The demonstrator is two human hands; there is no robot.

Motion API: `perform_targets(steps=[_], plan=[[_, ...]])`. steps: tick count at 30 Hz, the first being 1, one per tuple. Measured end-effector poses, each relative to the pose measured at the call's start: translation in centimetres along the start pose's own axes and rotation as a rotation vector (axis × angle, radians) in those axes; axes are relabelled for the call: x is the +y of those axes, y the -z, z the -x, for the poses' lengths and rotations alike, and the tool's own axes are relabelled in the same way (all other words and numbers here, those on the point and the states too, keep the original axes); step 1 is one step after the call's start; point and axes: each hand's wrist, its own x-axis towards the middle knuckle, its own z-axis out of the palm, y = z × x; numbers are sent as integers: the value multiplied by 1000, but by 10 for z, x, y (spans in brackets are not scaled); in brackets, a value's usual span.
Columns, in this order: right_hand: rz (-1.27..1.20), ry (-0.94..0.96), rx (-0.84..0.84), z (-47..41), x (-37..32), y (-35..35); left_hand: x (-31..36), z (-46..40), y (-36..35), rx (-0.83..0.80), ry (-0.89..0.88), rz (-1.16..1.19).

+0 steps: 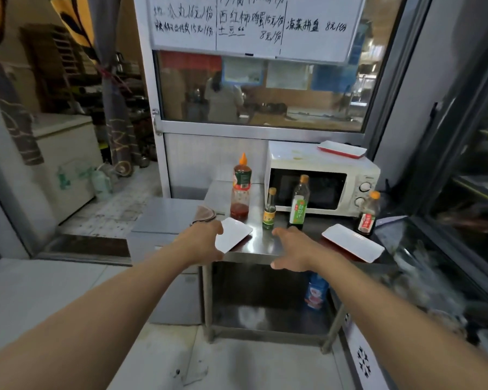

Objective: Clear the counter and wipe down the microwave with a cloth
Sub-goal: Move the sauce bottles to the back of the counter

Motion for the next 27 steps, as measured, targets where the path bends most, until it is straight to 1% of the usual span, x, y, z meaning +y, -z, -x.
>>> perform_targets(steps=[3, 7, 16, 22, 27], plan=[[-21, -7, 30, -35, -1, 3, -14, -43, 0, 13, -33, 0], [-73, -40, 53, -76, 0, 5, -32, -96, -1, -10, -44, -9], [-91, -99, 81, -157, 15, 4, -59, -182, -10, -41, -69, -65], [-83, -95, 94, -208, 44, 12, -53, -232, -21, -52, -48, -61], [-101, -56, 90, -253, 74, 27, -37, -279, -27, -87, 0, 4]])
